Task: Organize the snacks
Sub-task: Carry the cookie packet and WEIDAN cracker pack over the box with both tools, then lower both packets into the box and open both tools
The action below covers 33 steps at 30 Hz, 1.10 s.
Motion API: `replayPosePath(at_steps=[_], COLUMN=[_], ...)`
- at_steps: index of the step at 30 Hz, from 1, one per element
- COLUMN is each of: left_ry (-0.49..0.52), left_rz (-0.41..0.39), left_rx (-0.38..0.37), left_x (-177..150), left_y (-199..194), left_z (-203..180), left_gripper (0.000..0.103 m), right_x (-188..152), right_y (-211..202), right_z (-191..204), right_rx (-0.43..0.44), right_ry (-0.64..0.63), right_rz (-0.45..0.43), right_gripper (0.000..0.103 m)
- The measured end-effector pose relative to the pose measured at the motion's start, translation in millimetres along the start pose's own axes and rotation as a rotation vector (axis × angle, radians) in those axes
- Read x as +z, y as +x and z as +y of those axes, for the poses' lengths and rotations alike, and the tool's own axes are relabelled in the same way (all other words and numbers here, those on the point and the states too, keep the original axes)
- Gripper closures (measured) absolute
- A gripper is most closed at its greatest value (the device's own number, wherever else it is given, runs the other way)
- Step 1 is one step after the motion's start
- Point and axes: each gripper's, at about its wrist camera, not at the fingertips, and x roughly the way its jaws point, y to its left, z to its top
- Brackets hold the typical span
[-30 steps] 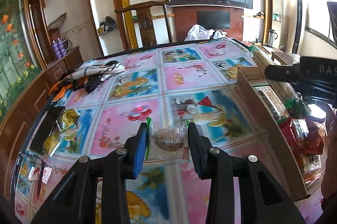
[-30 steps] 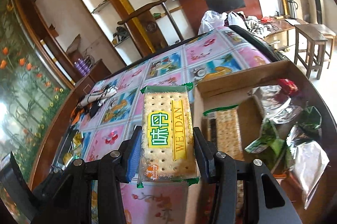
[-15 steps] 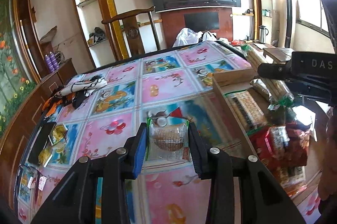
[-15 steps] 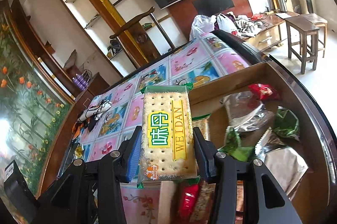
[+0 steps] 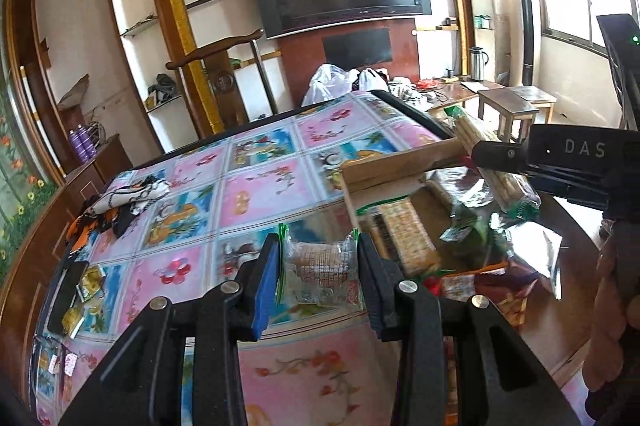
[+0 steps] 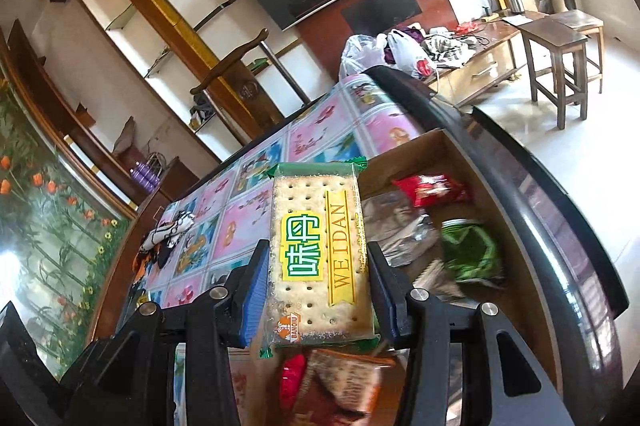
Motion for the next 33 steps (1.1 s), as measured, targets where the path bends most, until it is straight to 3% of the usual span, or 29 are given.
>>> replayPosePath(at_steps=[17, 27, 33], left_ry=[-0.035, -0.031, -0.011], left_rz=[0.121, 0.121, 0.172], left_rx=[-0.178, -0.247, -0.264], left_x=[-3.6, -9.5, -17.6], left_y=[40.7, 41.6, 49.2], left_z=[-52.1, -52.0, -54.9], left_gripper=[0.066, 0.066, 0.066], right_x=[4.0, -4.8, -12.4], right_y=[3.6, 19.2, 27.2], right_z=[-34.3, -20.0, -9.9], right_rx=[-0.077, -0.157, -0.193], right_ry=[0.037, -0.057, -0.116], right_rz=[0.055, 0.111, 0.144], right_gripper=[0.053, 0.053, 0.053])
